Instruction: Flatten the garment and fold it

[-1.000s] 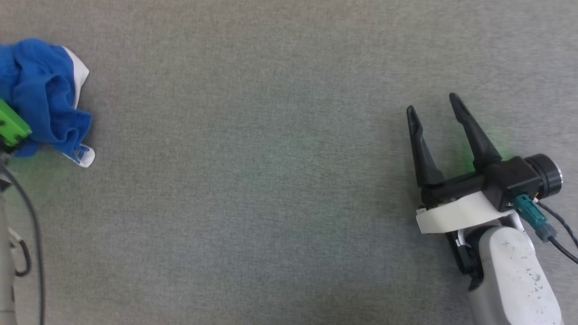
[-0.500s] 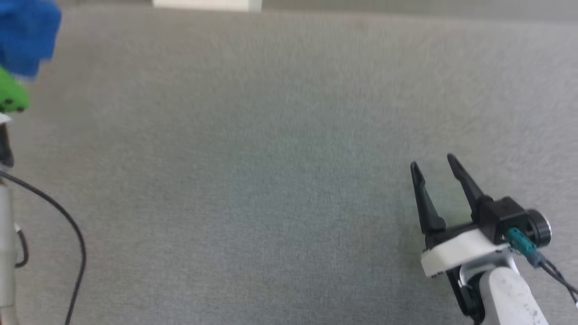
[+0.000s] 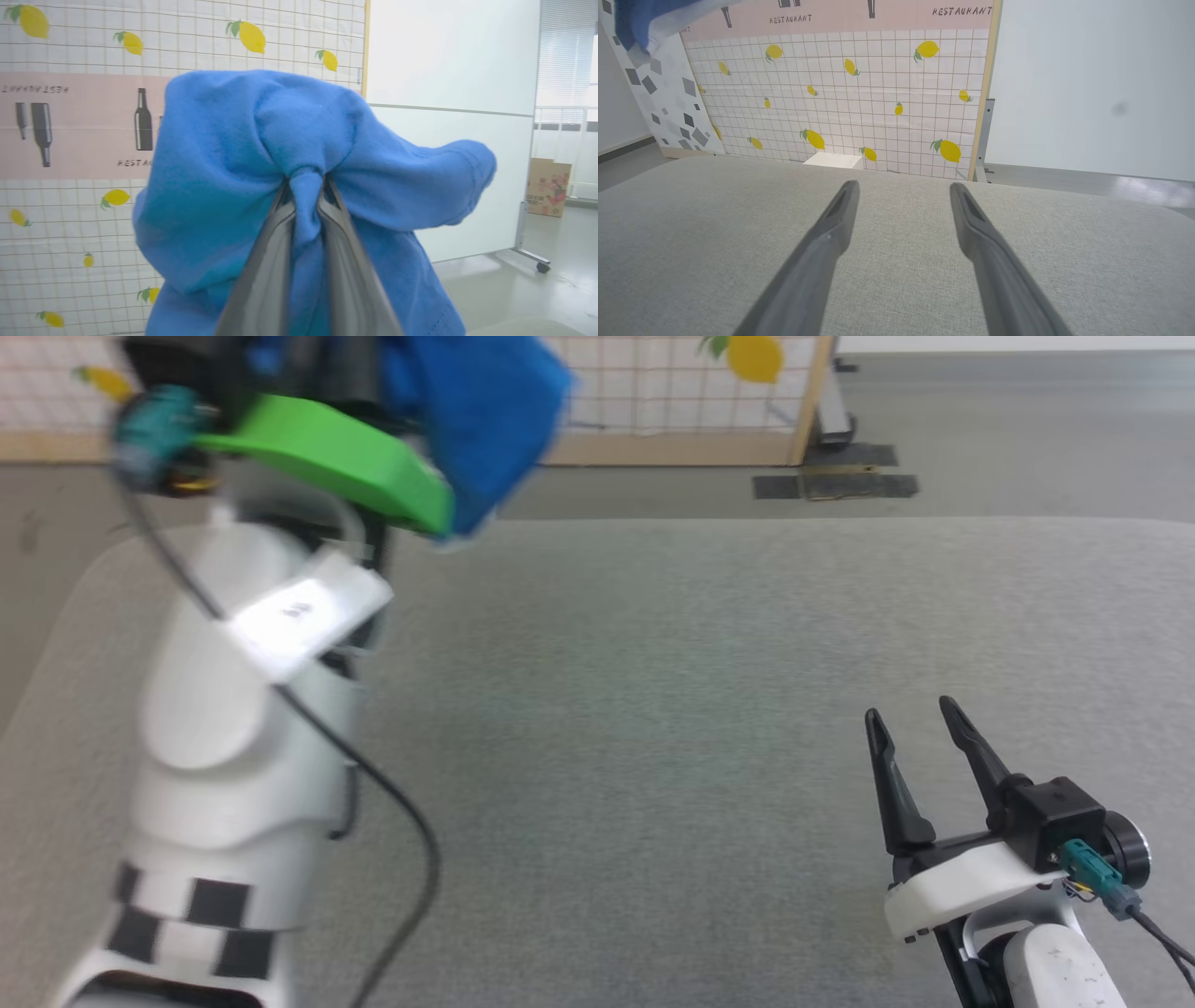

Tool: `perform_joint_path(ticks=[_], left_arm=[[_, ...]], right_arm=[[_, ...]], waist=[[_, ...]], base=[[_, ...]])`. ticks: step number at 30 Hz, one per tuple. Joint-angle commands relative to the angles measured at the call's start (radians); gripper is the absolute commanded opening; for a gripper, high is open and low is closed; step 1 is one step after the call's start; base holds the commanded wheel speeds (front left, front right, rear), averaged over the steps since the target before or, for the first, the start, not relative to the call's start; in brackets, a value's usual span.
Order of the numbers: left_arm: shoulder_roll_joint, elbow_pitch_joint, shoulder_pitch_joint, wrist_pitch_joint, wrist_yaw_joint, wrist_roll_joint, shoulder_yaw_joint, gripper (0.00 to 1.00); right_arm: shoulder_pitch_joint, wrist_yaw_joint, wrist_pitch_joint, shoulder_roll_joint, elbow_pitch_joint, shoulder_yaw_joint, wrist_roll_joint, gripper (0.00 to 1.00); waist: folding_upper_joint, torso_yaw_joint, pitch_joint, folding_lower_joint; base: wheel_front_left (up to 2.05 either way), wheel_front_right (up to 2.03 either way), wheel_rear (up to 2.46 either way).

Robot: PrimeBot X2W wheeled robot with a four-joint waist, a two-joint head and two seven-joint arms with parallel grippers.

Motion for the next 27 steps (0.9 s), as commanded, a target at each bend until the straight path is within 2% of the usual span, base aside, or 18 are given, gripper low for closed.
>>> perform_joint_path(ticks=[1,5,11,15,18,22,24,25,26,27], left_arm=[[-0.028,0.007,0.001,0.001,-0.012,-0.005,-0.026,0.0],[-0.105,0.071,0.043,0.018,-0.043,-0.035,-0.119,0.0],[-0.135,0.231,0.125,0.117,-0.06,-0.085,-0.267,0.0],[-0.138,0.372,0.164,0.273,-0.061,-0.092,-0.376,0.0],[-0.139,0.464,0.187,0.428,-0.069,-0.12,-0.446,0.0],[-0.139,0.522,0.204,0.568,-0.073,-0.162,-0.49,0.0],[-0.139,0.526,0.205,0.593,-0.07,-0.18,-0.493,0.0],[-0.139,0.521,0.204,0.586,-0.066,-0.187,-0.489,0.47],[-0.139,0.507,0.2,0.558,-0.06,-0.192,-0.481,1.0],[-0.139,0.494,0.197,0.519,-0.05,-0.194,-0.468,1.0]], right_arm=[[0.012,-0.002,0.004,-0.001,-0.008,-0.004,0.002,1.0],[0.017,-0.002,0.011,-0.001,-0.018,-0.006,0.0,1.0],[0.017,-0.002,0.017,-0.001,-0.025,0.006,0.0,1.0],[0.017,-0.002,0.017,-0.001,-0.025,0.01,0.003,1.0],[0.022,-0.002,0.014,-0.001,-0.024,0.009,0.004,1.0],[0.027,-0.002,0.012,-0.001,-0.022,0.007,0.004,1.0],[0.027,-0.002,0.013,-0.001,-0.021,0.008,0.004,1.0],[0.027,-0.002,0.014,-0.001,-0.021,0.009,0.003,1.0],[0.028,-0.002,0.014,-0.001,-0.022,0.008,0.003,1.0],[0.029,-0.002,0.015,-0.001,-0.023,0.009,0.002,1.0]], waist=[[-0.0001,-0.101,-0.028,0.0001],[-0.0001,-0.163,-0.018,0.0001],[-0.0001,-0.24,-0.006,0.0001],[-0.0001,-0.276,0.003,0.0001],[-0.0001,-0.289,0.008,0.0001],[-0.0001,-0.287,0.01,0.0001],[-0.0001,-0.278,0.006,0.0001],[-0.0001,-0.273,0.004,0.0001],[-0.0001,-0.265,0.001,0.0001],[-0.0001,-0.258,-0.001,0.0001]], base=[[0.0,0.0,0.0],[0.0,0.0,0.0],[0.0,0.0,0.0],[0.0,0.0,0.0],[0.0,0.0,0.0],[0.0,0.0,0.0],[0.0,0.0,0.0],[0.0,0.0,0.0],[0.0,0.0,0.0],[0.0,0.0,0.0]])
